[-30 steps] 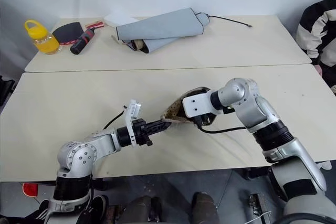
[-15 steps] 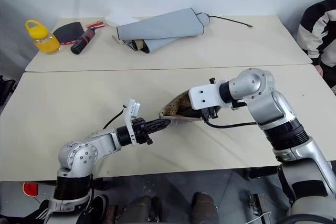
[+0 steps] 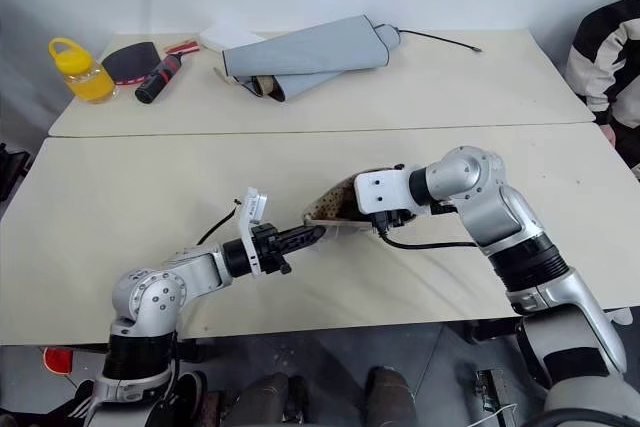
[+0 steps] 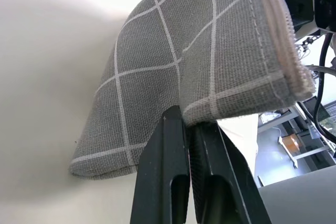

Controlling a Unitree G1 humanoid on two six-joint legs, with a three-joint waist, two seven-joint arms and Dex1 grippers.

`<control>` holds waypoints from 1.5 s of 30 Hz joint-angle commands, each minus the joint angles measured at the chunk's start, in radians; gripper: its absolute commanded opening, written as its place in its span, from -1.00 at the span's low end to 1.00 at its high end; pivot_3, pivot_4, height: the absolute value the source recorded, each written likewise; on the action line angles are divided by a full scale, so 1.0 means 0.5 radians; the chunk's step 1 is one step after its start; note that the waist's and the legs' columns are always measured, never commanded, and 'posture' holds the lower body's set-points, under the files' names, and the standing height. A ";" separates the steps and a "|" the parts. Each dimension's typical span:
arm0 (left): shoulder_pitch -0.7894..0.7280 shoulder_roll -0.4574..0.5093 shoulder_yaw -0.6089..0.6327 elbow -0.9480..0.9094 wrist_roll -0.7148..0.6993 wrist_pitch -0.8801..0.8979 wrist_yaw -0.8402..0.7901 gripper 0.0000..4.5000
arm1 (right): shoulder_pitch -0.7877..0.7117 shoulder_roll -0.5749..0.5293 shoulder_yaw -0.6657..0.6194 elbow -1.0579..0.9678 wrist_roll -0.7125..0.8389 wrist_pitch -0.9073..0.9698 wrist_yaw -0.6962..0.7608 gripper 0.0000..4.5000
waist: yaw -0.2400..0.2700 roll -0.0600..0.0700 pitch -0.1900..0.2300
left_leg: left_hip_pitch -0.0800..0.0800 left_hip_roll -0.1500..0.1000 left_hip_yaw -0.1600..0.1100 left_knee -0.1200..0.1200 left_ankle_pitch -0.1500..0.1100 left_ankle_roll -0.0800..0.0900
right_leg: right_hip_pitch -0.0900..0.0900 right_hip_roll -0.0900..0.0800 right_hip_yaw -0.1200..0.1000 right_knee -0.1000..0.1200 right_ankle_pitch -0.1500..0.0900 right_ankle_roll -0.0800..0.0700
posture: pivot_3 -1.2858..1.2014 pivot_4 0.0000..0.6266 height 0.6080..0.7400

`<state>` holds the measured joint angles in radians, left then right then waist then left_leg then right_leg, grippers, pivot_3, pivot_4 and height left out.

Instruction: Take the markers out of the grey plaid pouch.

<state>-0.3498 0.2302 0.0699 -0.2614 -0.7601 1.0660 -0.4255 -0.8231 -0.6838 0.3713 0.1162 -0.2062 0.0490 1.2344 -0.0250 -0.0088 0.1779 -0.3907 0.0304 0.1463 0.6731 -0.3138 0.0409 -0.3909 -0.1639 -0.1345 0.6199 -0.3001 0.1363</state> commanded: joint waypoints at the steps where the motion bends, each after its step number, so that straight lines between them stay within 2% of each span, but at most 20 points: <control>1: -0.013 -0.007 0.023 -0.033 -0.049 0.007 0.009 -1.00 | -0.010 -0.015 0.020 -0.034 -0.038 -0.085 -0.016 0.29 | -0.002 0.000 0.000 | 0.000 0.000 0.000 0.000 0.000 0.000 | 0.000 0.000 0.000 0.000 0.000 0.000 | 0.03 -0.52 1.00; 15: -0.006 -0.017 0.009 -0.045 -0.041 0.006 0.030 -1.00 | 0.026 0.062 0.113 0.151 -0.178 -0.235 -0.143 0.29 | -0.001 0.000 0.000 | 0.000 0.000 0.000 0.000 0.000 0.000 | 0.000 0.000 0.000 0.000 0.000 0.000 | 0.03 -0.52 1.00; 18: -0.002 -0.013 0.011 -0.048 -0.036 0.001 0.034 -1.00 | 0.048 0.049 0.090 0.105 -0.126 -0.188 -0.081 0.00 | -0.001 0.000 0.000 | 0.000 0.000 0.000 0.000 0.000 0.000 | 0.000 0.000 0.000 0.000 0.000 0.000 | 0.03 -0.52 1.00; 22: -0.001 -0.018 0.018 -0.045 -0.036 -0.004 0.040 -1.00 | 0.040 0.023 0.038 0.020 -0.072 -0.143 -0.047 -0.53 | -0.001 0.000 0.000 | 0.000 0.000 0.000 0.000 0.000 0.000 | 0.000 0.000 0.000 0.000 0.000 0.000 | 0.03 -0.52 1.00; 33: -0.024 -0.035 0.039 -0.007 -0.045 -0.031 0.083 -1.00 | 0.097 -0.161 -0.122 -0.392 0.230 0.130 0.165 -0.53 | 0.003 0.000 0.000 | 0.000 0.000 -0.001 -0.002 0.000 0.000 | 0.000 0.000 -0.001 -0.003 0.000 0.000 | 0.03 -0.52 1.00; 45: -0.109 -0.183 0.147 0.013 -0.229 0.049 0.197 -1.00 | 0.215 -0.189 -0.011 -0.418 0.170 0.142 0.209 -0.53 | 0.010 -0.001 0.000 | -0.001 -0.001 0.000 -0.003 0.000 0.000 | 0.000 0.000 -0.001 -0.004 0.000 0.000 | 0.03 -0.52 1.00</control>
<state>-0.3777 0.1403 0.1043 -0.2256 -0.8428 1.1103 -0.3318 -0.7246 -0.7743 0.3502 -0.0388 -0.1396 0.1332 1.3058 -0.0200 -0.0092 0.1782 -0.3911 0.0301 0.1464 0.6717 -0.3139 0.0410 -0.3910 -0.1640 -0.1348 0.6178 -0.3001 0.1363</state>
